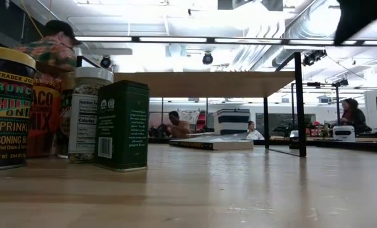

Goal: Shelf spices
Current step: Adjust the shelf

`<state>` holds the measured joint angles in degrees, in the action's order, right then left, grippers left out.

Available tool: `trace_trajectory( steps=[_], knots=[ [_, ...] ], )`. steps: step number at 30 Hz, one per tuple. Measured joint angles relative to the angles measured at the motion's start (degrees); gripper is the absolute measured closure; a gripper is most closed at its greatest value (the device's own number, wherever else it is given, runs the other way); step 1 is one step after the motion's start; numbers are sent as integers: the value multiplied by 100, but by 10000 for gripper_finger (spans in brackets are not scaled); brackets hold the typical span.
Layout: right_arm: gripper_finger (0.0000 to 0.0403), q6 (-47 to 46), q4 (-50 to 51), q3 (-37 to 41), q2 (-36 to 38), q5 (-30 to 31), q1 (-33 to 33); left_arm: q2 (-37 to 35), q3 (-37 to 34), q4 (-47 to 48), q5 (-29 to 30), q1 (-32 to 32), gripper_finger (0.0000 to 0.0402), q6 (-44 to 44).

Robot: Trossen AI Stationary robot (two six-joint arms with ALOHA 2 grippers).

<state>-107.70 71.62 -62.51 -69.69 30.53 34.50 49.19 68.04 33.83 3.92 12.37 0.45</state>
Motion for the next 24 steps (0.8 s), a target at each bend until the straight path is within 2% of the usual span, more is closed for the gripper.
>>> trace_trajectory(
  steps=[3,5,7,9,12,15,24],
  knots=[
    [403,-477,1073,-592,0,373,-79,15,23,849,649,-448,401,-40],
    [403,-820,1732,-833,4,408,-259,45,21,1197,1093,-578,401,-155],
    [403,-699,1834,-922,27,416,-481,66,21,1291,1211,-622,401,-349],
    [403,89,1158,-850,107,214,-756,76,21,1214,1182,-629,401,-461],
    [403,1930,-551,-552,127,-789,-1082,74,21,1125,1337,-685,402,-653],
    [403,2697,-1523,-276,-29,-1428,-1160,74,21,1004,1704,-747,402,-832],
    [403,3099,-1601,52,-192,-1132,-1449,74,21,785,2173,-767,402,-1106]
  ],
)
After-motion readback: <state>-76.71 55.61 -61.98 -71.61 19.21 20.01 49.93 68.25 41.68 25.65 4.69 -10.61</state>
